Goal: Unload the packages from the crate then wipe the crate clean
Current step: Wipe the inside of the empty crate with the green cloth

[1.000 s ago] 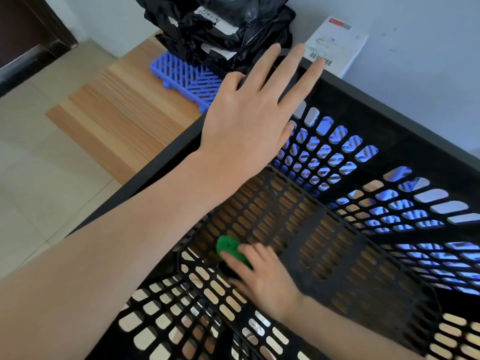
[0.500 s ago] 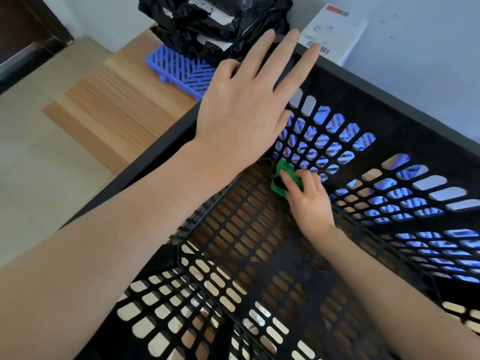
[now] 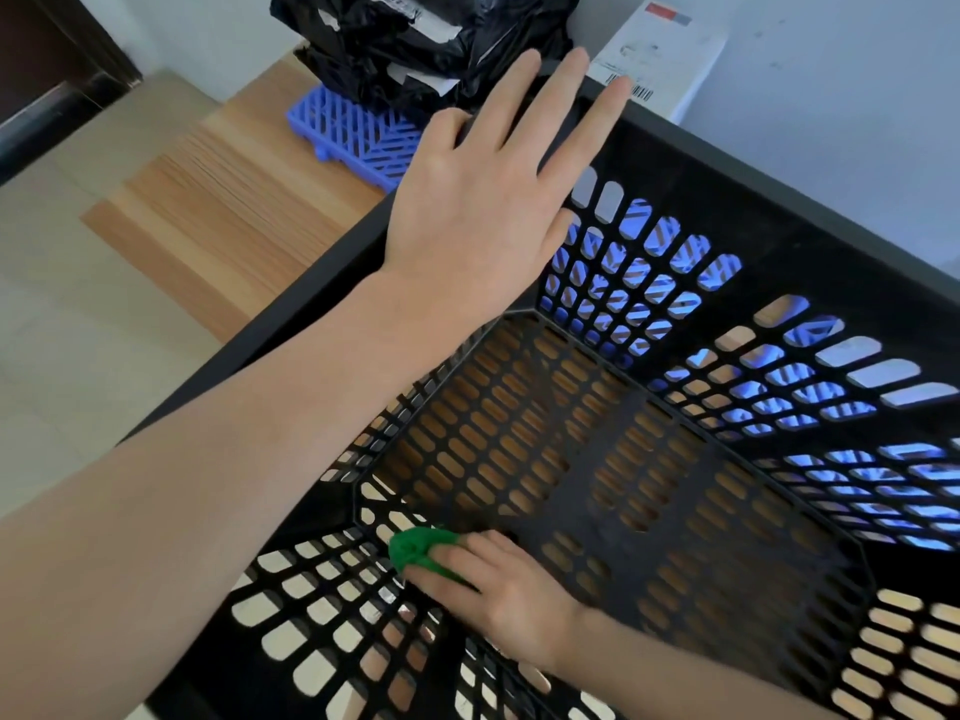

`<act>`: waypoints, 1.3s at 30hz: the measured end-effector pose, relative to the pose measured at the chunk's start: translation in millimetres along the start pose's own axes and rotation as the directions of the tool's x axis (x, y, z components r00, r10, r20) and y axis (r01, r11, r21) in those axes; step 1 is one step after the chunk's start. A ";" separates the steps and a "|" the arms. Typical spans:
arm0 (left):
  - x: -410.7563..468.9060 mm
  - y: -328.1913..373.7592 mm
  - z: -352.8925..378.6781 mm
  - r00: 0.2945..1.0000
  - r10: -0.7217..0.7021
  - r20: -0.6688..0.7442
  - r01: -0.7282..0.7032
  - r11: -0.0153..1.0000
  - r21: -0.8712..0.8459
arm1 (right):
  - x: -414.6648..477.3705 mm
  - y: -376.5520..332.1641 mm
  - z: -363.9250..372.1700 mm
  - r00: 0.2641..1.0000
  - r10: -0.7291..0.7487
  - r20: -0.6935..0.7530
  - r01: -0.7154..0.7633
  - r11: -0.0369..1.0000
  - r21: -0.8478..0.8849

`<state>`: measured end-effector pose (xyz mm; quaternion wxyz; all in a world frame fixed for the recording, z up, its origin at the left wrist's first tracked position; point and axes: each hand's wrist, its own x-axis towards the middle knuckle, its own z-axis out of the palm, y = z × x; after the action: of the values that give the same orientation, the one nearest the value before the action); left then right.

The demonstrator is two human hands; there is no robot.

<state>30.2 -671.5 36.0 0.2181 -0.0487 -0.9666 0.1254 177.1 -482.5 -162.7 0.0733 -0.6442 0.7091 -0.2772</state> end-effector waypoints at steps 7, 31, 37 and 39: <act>-0.3 0.3 0.1 1.000 -0.003 -0.010 0.003 1.000 -0.006 | 5.5 86.2 -52.9 0.975 0.162 -0.150 -0.195 0.950 -0.245; -0.3 0.4 -2.1 1.000 0.006 -0.003 -0.006 1.000 -0.017 | -33.6 67.3 -59.7 0.988 0.153 -0.034 -0.156 0.978 -0.140; -1.1 0.3 -3.3 1.000 0.006 0.004 -0.006 1.000 -0.016 | -45.6 140.9 -101.2 0.895 0.312 -0.320 -0.439 0.746 -0.501; -1.1 0.4 -3.8 1.000 0.008 0.003 -0.008 1.000 -0.019 | -42.0 134.3 -94.3 0.795 0.420 -0.438 -0.597 0.667 -0.446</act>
<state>32.8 -670.5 38.8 0.2154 -0.0544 -0.9679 0.1174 23.0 -412.0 -160.0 -0.1525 -0.3595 0.9132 -0.1169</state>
